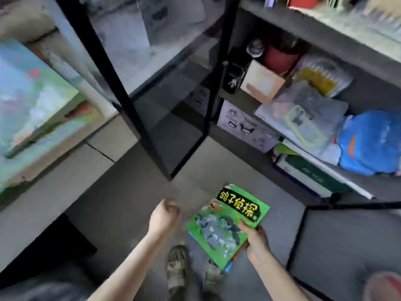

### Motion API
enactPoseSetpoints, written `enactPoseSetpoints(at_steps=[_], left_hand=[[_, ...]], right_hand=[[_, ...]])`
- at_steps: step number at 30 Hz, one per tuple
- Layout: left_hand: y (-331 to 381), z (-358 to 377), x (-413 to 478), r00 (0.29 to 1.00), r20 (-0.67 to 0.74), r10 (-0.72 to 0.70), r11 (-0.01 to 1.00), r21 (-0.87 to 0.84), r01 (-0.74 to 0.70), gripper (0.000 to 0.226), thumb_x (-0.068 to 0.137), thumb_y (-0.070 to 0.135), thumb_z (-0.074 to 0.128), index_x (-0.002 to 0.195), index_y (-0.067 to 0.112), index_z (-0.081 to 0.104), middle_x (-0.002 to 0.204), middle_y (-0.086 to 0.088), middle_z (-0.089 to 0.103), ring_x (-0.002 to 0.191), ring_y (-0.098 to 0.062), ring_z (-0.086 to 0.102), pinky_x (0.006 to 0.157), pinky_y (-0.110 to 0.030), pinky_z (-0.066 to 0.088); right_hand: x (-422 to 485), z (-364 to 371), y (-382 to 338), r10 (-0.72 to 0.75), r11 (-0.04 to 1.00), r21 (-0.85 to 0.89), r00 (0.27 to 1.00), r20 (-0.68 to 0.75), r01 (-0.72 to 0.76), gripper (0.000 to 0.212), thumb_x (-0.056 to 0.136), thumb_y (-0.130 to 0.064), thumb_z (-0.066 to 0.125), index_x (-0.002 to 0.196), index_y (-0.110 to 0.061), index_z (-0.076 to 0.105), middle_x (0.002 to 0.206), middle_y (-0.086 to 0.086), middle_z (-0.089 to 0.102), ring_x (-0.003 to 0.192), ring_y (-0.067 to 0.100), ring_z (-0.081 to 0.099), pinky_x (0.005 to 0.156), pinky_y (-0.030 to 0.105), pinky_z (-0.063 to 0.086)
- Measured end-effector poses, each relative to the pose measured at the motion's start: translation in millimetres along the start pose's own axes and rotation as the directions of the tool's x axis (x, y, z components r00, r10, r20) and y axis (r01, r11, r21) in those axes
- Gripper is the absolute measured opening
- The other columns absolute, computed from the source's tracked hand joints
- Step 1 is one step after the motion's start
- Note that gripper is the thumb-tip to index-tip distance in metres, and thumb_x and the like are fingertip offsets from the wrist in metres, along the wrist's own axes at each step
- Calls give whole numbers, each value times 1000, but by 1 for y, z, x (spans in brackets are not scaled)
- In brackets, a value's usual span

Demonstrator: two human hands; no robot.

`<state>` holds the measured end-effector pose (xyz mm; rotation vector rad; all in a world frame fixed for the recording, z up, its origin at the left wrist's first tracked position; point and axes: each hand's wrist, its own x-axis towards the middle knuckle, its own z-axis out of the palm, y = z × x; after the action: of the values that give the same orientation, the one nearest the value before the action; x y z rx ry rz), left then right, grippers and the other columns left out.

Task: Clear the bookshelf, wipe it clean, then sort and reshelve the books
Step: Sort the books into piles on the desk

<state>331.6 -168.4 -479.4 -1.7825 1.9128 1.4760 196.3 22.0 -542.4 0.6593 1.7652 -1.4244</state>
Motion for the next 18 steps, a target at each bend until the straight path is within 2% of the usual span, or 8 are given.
enactPoseSetpoints(at_steps=[1,3,4,6,8,11,15,18], left_hand=[[-5,5,16,1000,-15,2,1000,27,-2,19,87,10,57,104,15,66,99,-13,71,95,-28,66,70,-30,43],[-23,31,56,1000,-9,-13,999,32,13,21,89,8,56,108,12,65,102,-13,70,91,-27,65,71,-29,42],[-33,46,76,1000,0,-26,1000,10,26,21,89,10,56,108,12,64,104,-13,69,88,-26,64,72,-28,42],[-49,72,110,999,19,-30,994,-101,32,30,79,24,62,106,11,60,106,-15,66,89,-26,60,78,-31,42],[-71,102,148,1000,13,-27,985,-172,29,41,77,26,63,112,5,59,107,-17,62,95,-30,59,87,-38,46],[-105,145,214,999,-24,-49,986,-163,44,22,90,1,57,112,3,60,113,-22,63,107,-37,60,96,-47,48],[-131,182,277,996,-44,-73,982,-180,64,20,87,-2,59,89,18,60,107,-18,66,100,-34,62,94,-46,51],[-146,192,307,997,-52,-50,985,-169,41,24,86,-2,60,84,22,59,108,-18,66,103,-34,62,98,-47,48]], right_hand=[[15,3,10,20,1000,8,1000,-10,-20,34,66,-17,84,91,0,67,83,17,68,70,25,60,58,29,43],[65,1,40,46,999,28,998,-37,-45,14,77,-5,75,87,0,67,77,13,64,68,25,58,49,22,40],[91,1,52,41,999,15,999,-36,-41,6,81,1,69,85,-2,65,75,11,63,65,23,57,43,19,37],[143,7,72,43,999,-28,998,-49,-44,11,83,5,66,83,-5,63,74,8,62,63,19,55,40,18,36],[204,16,100,2,998,-62,999,-52,-6,13,80,5,70,84,-5,63,79,9,65,69,22,61,53,24,45],[293,34,146,-21,996,-90,998,-57,16,35,72,3,78,102,6,60,97,21,69,86,33,67,78,45,56],[356,65,167,44,999,-14,999,-14,-44,37,76,9,71,107,0,54,99,17,66,77,27,65,68,36,55],[391,78,178,79,993,-86,996,50,-74,20,82,7,67,88,-9,57,90,11,66,62,17,66,51,24,52]])
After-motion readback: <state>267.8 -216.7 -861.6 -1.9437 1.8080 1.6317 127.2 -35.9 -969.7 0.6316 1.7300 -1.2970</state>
